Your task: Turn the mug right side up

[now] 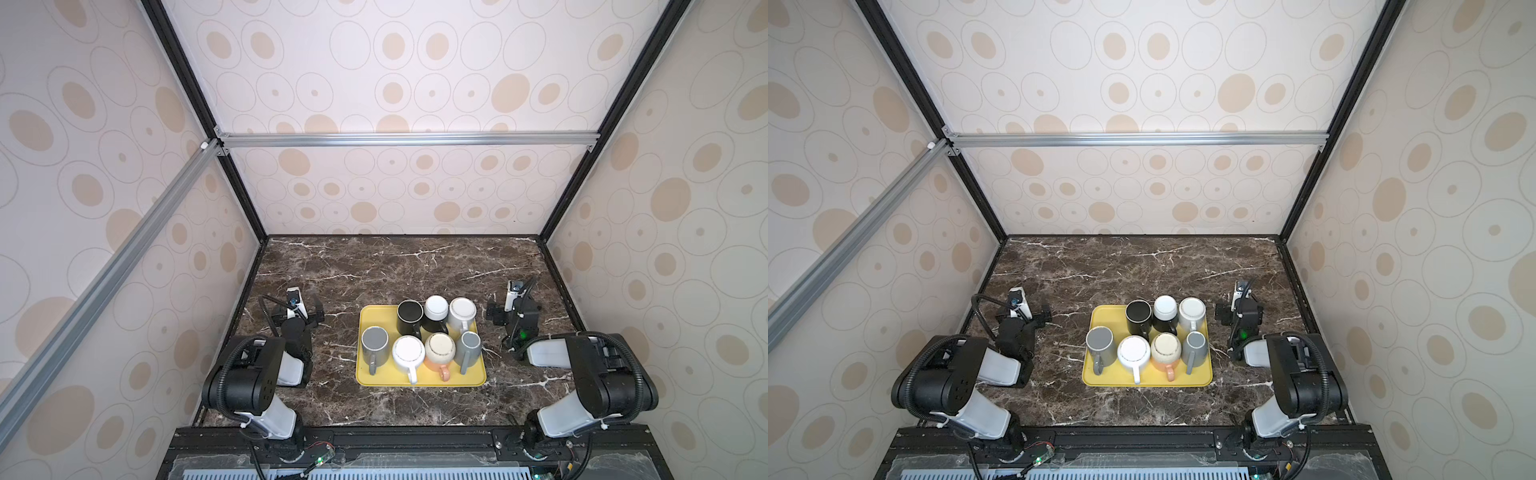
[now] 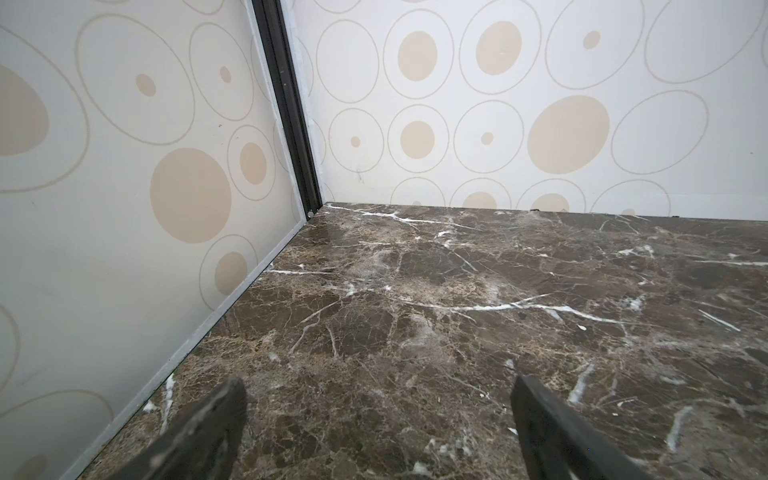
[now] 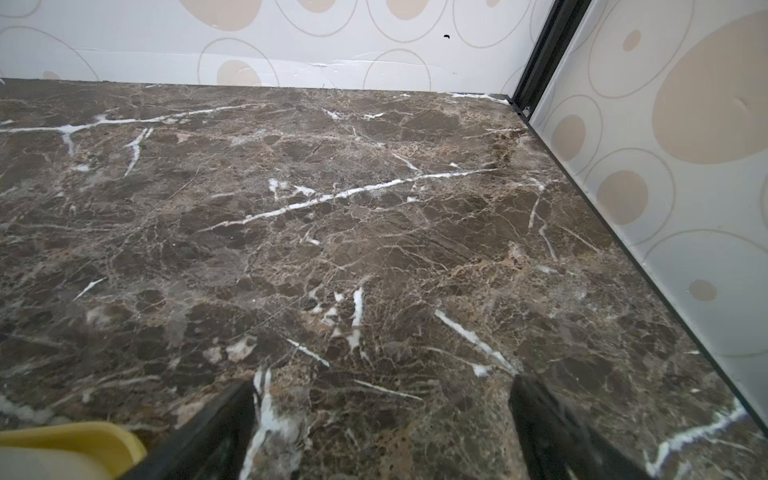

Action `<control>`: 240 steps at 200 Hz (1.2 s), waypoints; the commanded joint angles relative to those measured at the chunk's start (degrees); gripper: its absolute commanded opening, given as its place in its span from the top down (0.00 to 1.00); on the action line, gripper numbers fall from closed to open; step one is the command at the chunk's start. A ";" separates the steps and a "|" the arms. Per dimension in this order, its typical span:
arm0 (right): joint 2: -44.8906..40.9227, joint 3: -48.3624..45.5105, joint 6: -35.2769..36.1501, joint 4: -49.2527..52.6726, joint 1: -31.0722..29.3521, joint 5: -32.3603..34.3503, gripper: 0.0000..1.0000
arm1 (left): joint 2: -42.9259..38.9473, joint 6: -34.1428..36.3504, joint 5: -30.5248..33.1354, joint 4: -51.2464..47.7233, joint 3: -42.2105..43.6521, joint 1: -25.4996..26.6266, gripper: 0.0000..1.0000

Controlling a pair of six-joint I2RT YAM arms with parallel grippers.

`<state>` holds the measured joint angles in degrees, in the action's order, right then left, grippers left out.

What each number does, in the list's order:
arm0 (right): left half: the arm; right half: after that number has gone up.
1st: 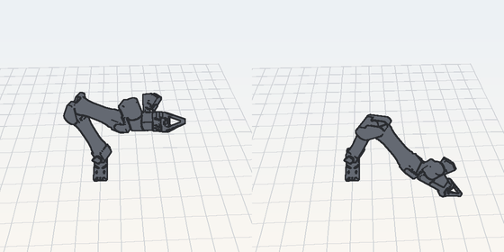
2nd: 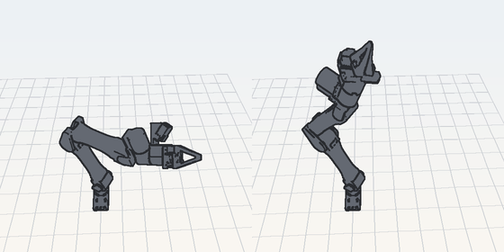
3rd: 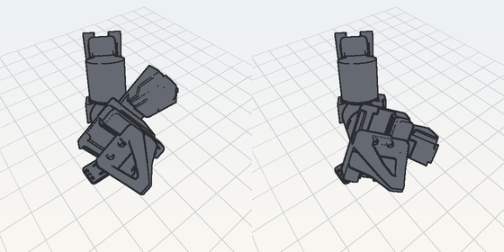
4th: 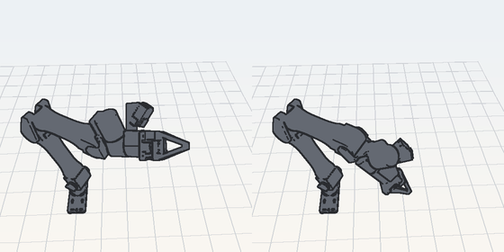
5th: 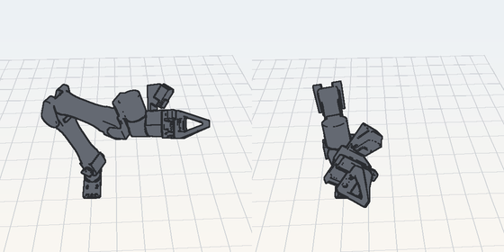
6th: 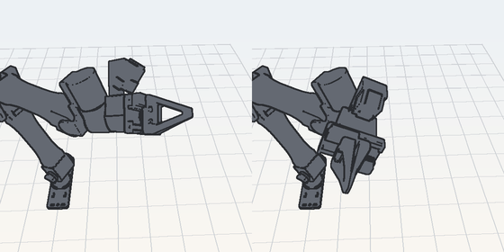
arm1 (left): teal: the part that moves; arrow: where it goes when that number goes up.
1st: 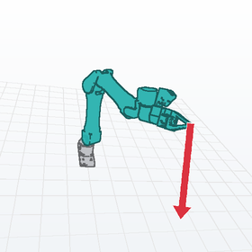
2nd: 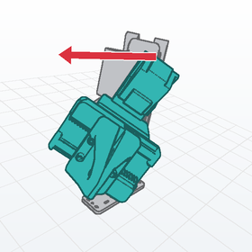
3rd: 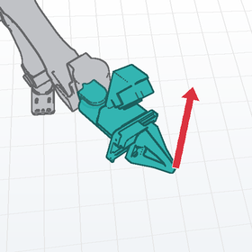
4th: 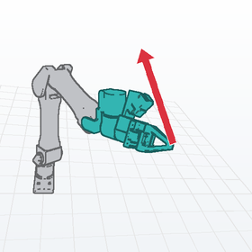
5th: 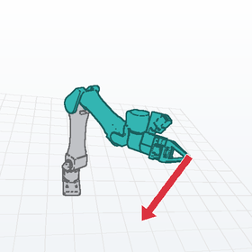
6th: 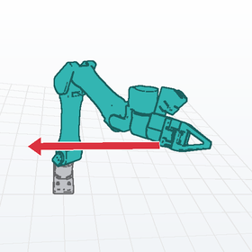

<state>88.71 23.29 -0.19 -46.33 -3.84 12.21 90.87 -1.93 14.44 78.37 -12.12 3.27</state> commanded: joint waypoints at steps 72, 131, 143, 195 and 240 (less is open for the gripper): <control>-0.23 0.69 -0.60 -0.38 0.06 -0.02 0.00 | -0.17 0.40 -0.46 1.17 -0.08 -0.04 0.00; -0.27 0.73 -0.57 -0.28 0.04 -0.10 0.00 | -0.18 -0.05 -1.17 0.63 -0.32 -0.40 0.00; -0.15 0.76 -0.61 -0.25 0.06 -0.12 0.00 | -0.18 -0.07 -1.16 0.73 -0.29 -0.43 0.00; -0.22 0.75 -0.60 -0.06 0.16 -0.37 0.00 | -0.17 0.02 -1.16 0.64 -0.27 -0.43 0.00; -0.45 0.63 -0.40 0.07 0.11 -0.33 0.00 | -0.25 0.01 -1.23 1.04 -0.01 -0.43 0.00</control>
<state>88.71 23.31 -0.62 -46.28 -3.79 12.16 90.87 -1.96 13.50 78.37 -12.12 3.20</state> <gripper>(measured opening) 0.997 0.999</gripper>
